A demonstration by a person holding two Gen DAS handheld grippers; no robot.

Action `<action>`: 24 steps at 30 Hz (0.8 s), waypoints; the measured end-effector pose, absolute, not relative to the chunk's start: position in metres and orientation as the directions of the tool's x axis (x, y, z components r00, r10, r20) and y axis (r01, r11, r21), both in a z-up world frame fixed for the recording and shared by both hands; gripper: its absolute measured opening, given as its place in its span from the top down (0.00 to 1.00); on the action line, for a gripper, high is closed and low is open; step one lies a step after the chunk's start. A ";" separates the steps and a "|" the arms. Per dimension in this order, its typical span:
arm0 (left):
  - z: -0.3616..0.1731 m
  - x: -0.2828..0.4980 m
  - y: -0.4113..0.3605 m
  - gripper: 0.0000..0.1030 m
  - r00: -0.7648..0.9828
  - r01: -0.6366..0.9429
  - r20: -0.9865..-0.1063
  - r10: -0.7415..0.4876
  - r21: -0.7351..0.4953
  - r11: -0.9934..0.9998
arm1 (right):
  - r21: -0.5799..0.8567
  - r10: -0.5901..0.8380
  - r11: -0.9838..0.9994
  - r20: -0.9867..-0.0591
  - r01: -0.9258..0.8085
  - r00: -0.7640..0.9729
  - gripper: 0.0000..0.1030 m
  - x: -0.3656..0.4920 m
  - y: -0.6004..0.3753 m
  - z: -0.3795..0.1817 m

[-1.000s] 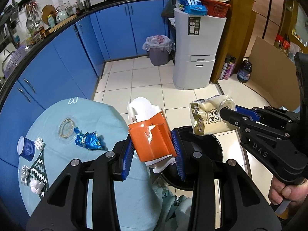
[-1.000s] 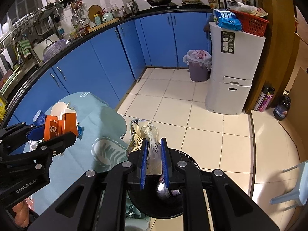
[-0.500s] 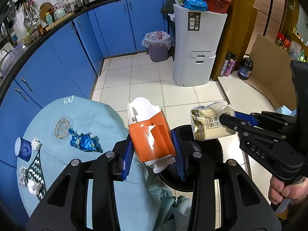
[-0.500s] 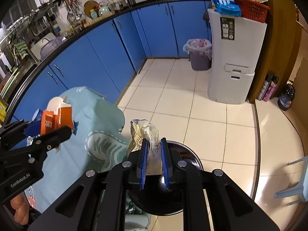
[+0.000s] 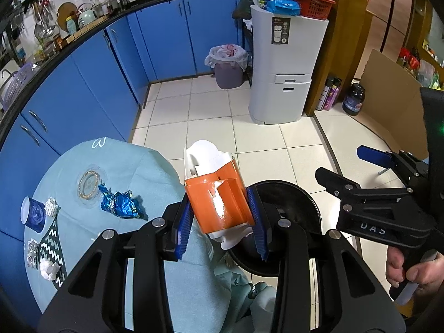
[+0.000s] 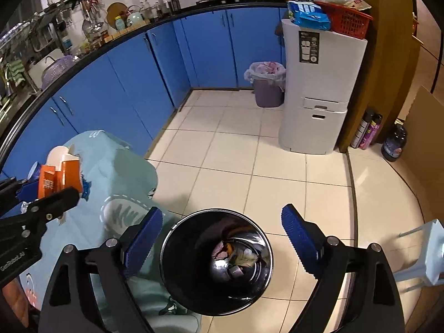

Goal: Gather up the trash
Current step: 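Open the left gripper to drop the orange paper cup into the bin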

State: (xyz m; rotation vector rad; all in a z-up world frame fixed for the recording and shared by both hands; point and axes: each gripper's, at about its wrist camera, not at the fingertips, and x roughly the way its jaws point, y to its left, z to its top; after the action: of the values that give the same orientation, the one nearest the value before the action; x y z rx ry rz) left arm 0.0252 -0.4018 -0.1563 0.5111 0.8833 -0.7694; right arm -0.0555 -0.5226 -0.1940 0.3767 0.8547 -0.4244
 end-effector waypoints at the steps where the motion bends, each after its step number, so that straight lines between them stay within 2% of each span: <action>1: -0.156 0.024 -0.402 0.62 0.401 0.775 -0.833 -0.382 0.086 0.626 | 0.147 -0.209 0.849 -0.787 0.507 0.580 0.17 -0.056 -0.524 -0.194; 16: -0.149 0.013 -0.417 0.62 0.394 0.796 -0.825 -0.405 0.086 0.599 | 0.155 -0.235 0.818 -0.789 0.553 0.568 0.17 -0.068 -0.537 -0.196; 24: -0.146 0.005 -0.424 0.57 0.390 0.807 -0.819 -0.422 0.083 0.585 | 0.098 -0.321 0.793 -0.772 0.601 0.548 0.17 -0.079 -0.547 -0.192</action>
State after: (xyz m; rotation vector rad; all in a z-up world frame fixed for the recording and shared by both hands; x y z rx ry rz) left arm 0.0048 -0.4235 -0.1465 0.5221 0.8498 -0.8266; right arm -0.0792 -0.5473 -0.1921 0.3747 0.8240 -0.5612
